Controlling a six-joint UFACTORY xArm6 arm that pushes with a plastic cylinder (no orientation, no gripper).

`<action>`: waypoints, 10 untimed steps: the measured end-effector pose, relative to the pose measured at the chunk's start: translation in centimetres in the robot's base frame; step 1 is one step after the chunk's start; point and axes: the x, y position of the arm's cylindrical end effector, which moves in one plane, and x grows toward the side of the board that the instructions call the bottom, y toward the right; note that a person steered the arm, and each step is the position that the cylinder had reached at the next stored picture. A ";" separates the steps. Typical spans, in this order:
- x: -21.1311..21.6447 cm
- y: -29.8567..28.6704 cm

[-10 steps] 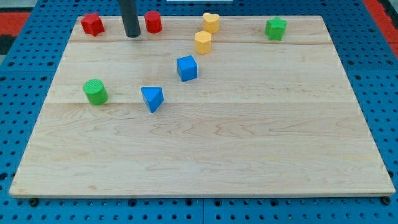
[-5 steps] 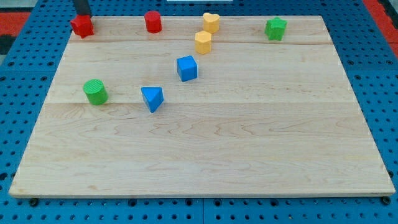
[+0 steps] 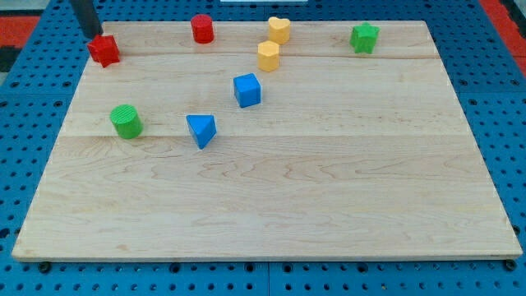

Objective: Move the red star in between red circle and green circle

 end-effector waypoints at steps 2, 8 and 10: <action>7.1 2.6; 7.9 10.4; 7.2 4.1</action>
